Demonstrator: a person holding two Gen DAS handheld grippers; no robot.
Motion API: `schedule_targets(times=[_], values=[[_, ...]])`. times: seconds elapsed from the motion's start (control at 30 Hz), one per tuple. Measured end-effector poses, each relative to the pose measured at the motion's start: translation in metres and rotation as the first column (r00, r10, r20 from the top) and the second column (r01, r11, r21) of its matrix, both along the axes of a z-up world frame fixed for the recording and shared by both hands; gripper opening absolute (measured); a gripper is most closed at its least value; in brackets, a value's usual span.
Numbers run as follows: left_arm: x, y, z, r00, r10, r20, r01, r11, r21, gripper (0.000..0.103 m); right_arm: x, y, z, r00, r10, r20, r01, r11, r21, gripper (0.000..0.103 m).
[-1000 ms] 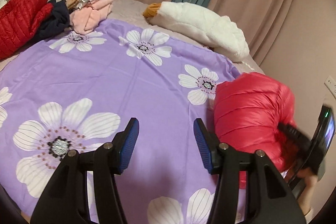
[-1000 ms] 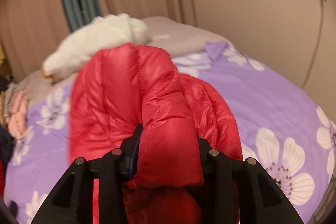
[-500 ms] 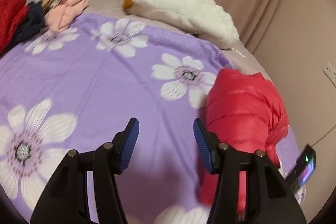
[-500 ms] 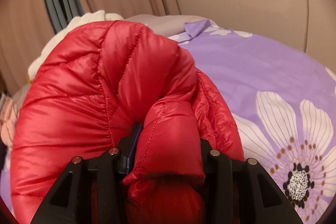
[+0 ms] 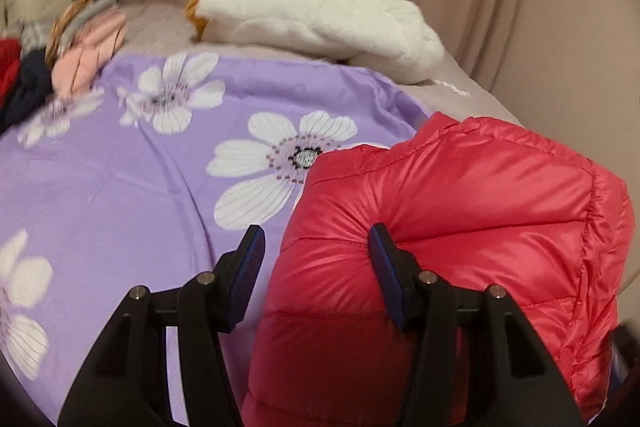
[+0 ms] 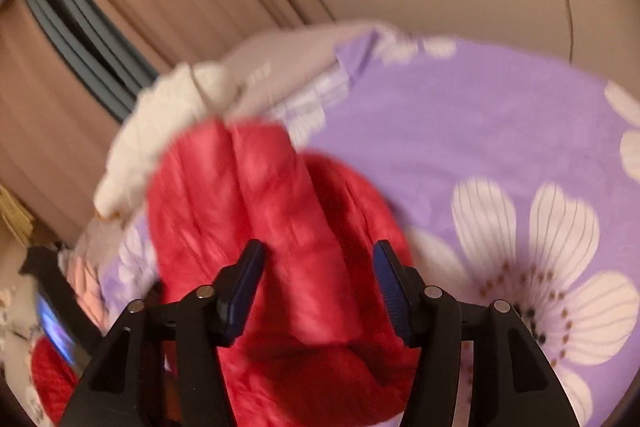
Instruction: Fold large clothes
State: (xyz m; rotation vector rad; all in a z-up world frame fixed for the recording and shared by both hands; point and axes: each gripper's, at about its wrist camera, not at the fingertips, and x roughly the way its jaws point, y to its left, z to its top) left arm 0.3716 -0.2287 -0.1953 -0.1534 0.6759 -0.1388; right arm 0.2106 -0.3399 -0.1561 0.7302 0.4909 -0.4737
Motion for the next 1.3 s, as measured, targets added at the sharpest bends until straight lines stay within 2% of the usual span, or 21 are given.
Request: schedule_targets(times=[0.07,0.17,0.27,0.37,0.5,0.57,0.67,0.73,0.8,0.83,0.87,0.9,0.93,0.97,1.0,1.03,1.1,1.13,1.17,1.23,1.3], values=[[0.011,0.008,-0.005,0.999,0.02,-0.043,-0.021,0.999,-0.037,0.055,0.01,-0.002,0.011,0.999,-0.033,0.04,0.034,0.999,-0.033,0.058],[0.024,0.011,-0.014,0.996,0.043,-0.077,-0.048,0.997,-0.064,0.055,0.054,-0.012,0.006,1.0,0.0,0.004,0.0,0.998,-0.057,0.058],[0.032,0.014,-0.024,0.995,0.063,-0.081,-0.07,0.994,-0.082,0.055,0.091,-0.016,-0.019,0.997,0.02,-0.079,-0.026,0.997,-0.075,0.056],[0.034,0.013,-0.032,0.996,0.061,-0.068,-0.068,0.991,-0.115,0.055,0.114,-0.016,-0.054,0.988,-0.009,-0.152,-0.017,0.986,-0.167,0.056],[0.021,-0.002,-0.037,0.996,0.08,0.042,-0.078,0.996,-0.044,0.055,0.102,-0.017,-0.076,0.994,-0.036,-0.103,0.015,0.98,-0.2,0.056],[0.021,-0.006,-0.041,0.994,0.079,0.068,-0.078,0.997,-0.026,0.055,0.099,-0.019,-0.084,0.995,-0.045,-0.084,0.027,0.978,-0.207,0.056],[0.03,0.001,-0.05,0.996,0.078,0.037,-0.075,0.994,-0.081,0.058,0.098,-0.02,-0.091,0.997,-0.043,-0.06,0.031,0.982,-0.184,0.056],[0.032,0.003,-0.049,0.997,0.079,0.019,-0.077,0.994,-0.082,0.059,0.1,-0.019,-0.089,0.997,-0.04,-0.072,0.027,0.983,-0.182,0.056],[0.032,0.003,-0.043,0.995,0.1,0.002,-0.1,0.994,-0.052,0.065,0.106,-0.02,-0.086,0.995,-0.044,-0.087,0.027,0.982,-0.188,0.057],[0.031,0.006,-0.039,0.993,0.116,-0.019,-0.116,0.993,-0.036,0.074,0.104,-0.019,-0.082,0.995,-0.044,-0.09,0.027,0.982,-0.185,0.058],[0.03,0.01,-0.034,0.993,0.108,-0.051,-0.109,0.993,-0.033,0.077,0.101,-0.019,-0.079,0.995,-0.039,-0.094,0.022,0.984,-0.176,0.06],[0.028,0.024,-0.027,0.994,0.034,-0.104,-0.044,0.994,-0.098,0.076,0.097,-0.02,-0.075,0.994,-0.021,-0.109,0.004,0.987,-0.159,0.063],[0.024,0.04,-0.021,0.989,-0.047,-0.139,0.017,0.978,-0.21,0.076,0.089,-0.023,-0.068,0.991,0.015,-0.13,-0.032,0.991,-0.129,0.067],[0.019,0.057,-0.018,0.982,-0.103,-0.159,0.049,0.949,-0.311,0.076,0.082,-0.027,-0.065,0.991,0.04,-0.131,-0.054,0.993,-0.101,0.071],[0.013,0.074,-0.014,0.976,-0.136,-0.173,0.057,0.916,-0.396,0.076,0.068,-0.033,-0.058,0.992,0.07,-0.109,-0.075,0.996,-0.045,0.084],[0.006,0.09,-0.009,0.976,-0.133,-0.173,0.044,0.896,-0.441,0.077,0.055,-0.04,-0.054,0.994,0.074,-0.081,-0.073,0.997,0.015,0.095],[-0.007,0.114,0.003,0.984,-0.116,-0.137,0.039,0.881,-0.471,0.08,0.029,-0.049,-0.05,0.998,0.069,0.011,-0.07,0.989,0.13,0.096],[-0.01,0.118,0.006,0.984,-0.13,-0.125,0.057,0.882,-0.468,0.083,0.016,-0.054,-0.049,0.995,0.076,0.06,-0.087,0.977,0.196,0.097],[-0.012,0.12,0.006,0.979,-0.163,-0.122,0.09,0.885,-0.457,0.087,0.009,-0.057,-0.051,0.994,0.081,0.072,-0.096,0.967,0.238,0.097],[-0.011,0.115,-0.004,0.957,-0.229,-0.179,0.13,0.888,-0.442,0.088,0.002,-0.06,-0.06,0.994,0.089,0.062,-0.104,0.942,0.318,0.098],[-0.009,0.103,-0.024,0.919,-0.283,-0.275,0.14,0.885,-0.445,0.088,0.003,-0.06,-0.074,0.992,0.113,0.062,-0.128,0.913,0.387,0.098]])
